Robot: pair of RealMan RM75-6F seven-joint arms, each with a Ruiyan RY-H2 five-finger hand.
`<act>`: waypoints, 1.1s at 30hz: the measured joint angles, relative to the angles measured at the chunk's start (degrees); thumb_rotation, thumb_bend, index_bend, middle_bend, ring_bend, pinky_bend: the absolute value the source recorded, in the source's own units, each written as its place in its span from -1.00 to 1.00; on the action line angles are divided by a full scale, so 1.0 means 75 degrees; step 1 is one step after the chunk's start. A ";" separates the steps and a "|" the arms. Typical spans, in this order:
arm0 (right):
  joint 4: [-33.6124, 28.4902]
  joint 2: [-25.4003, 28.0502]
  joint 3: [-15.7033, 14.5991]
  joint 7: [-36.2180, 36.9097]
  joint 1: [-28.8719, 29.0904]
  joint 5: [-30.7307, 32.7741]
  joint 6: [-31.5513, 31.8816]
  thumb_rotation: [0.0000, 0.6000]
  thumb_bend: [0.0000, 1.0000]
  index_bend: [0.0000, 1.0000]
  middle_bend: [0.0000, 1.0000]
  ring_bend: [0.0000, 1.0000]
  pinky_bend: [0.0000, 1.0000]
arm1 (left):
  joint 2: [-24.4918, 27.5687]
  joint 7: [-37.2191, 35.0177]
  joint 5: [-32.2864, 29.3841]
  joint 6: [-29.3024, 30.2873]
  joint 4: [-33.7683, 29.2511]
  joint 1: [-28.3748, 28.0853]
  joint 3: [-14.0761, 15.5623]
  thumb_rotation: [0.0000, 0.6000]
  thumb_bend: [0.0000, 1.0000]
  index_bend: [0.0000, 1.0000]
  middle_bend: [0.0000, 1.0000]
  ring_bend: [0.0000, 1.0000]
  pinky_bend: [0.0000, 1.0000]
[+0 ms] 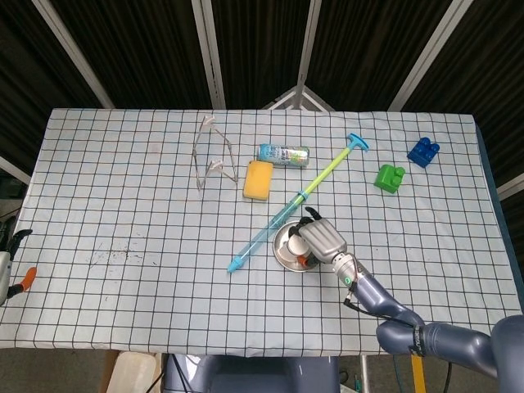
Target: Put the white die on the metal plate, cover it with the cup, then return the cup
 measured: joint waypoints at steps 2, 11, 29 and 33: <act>0.0149 -0.0065 0.0068 -0.0064 0.0057 0.0086 -0.0024 1.00 -0.28 0.14 -0.09 -0.51 -1.00 | 0.0006 -0.0018 0.0007 0.0002 0.0003 0.0002 0.0002 1.00 -0.09 -0.61 -1.00 -1.00 -0.93; 0.0432 0.0084 0.0220 -0.0329 0.0005 0.0491 0.0121 1.00 -0.28 0.14 -0.09 -0.51 -1.00 | 0.0004 -0.0032 0.0017 -0.0023 0.0016 -0.0012 0.0006 1.00 -0.09 -0.61 -1.00 -1.00 -0.93; 0.0395 0.1271 0.0518 -0.0435 -0.0302 0.1460 0.0199 1.00 -0.28 0.14 -0.09 -0.52 -1.00 | -0.0058 0.0182 0.0025 -0.0022 -0.0031 -0.0021 0.0047 1.00 -0.09 -0.61 -1.00 -1.00 -0.93; 0.0914 0.1250 0.0488 -0.0438 -0.0319 0.1602 0.0075 1.00 -0.28 0.14 -0.09 -0.51 -1.00 | -0.0066 0.0219 -0.0001 -0.0004 -0.0037 -0.0013 0.0039 1.00 -0.09 -0.61 -1.00 -1.00 -0.93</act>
